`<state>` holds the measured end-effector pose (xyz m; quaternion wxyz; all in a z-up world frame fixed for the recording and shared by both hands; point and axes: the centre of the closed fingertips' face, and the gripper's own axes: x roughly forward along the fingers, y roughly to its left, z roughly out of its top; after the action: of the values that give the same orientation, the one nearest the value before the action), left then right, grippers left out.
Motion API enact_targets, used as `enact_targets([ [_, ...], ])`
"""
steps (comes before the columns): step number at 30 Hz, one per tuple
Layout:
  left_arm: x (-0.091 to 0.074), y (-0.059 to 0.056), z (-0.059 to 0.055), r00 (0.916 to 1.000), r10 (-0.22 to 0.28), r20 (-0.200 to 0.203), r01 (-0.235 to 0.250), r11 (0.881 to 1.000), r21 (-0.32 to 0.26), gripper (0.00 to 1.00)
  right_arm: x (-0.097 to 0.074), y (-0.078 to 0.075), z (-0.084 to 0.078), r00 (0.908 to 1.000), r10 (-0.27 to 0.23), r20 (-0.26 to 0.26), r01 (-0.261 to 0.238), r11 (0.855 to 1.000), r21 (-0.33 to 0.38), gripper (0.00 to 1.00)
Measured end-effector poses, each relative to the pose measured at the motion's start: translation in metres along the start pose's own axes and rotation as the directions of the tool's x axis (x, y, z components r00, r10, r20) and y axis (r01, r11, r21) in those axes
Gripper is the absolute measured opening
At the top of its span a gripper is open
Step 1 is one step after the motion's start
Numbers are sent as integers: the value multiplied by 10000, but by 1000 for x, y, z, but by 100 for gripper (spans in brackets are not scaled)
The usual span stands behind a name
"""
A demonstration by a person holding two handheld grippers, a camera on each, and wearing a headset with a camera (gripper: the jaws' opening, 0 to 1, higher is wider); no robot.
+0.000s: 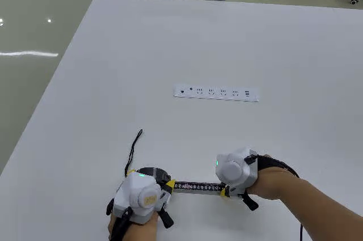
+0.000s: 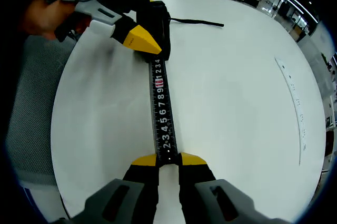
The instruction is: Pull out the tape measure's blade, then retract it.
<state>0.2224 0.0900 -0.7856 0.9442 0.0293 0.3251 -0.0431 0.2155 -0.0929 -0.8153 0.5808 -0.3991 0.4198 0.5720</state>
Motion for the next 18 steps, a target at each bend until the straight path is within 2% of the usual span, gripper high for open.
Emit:
enact_targets([
  [6, 3, 2, -2, 10000, -10, 4, 10, 10000, -3, 59, 3, 0, 4, 10000, -5, 22, 6, 10000, -48, 13],
  [18, -5, 0, 2, 10000, -1, 11, 1, 10000, -8, 60, 8, -1, 12, 10000, 21, 47, -20, 9999, -117, 13],
])
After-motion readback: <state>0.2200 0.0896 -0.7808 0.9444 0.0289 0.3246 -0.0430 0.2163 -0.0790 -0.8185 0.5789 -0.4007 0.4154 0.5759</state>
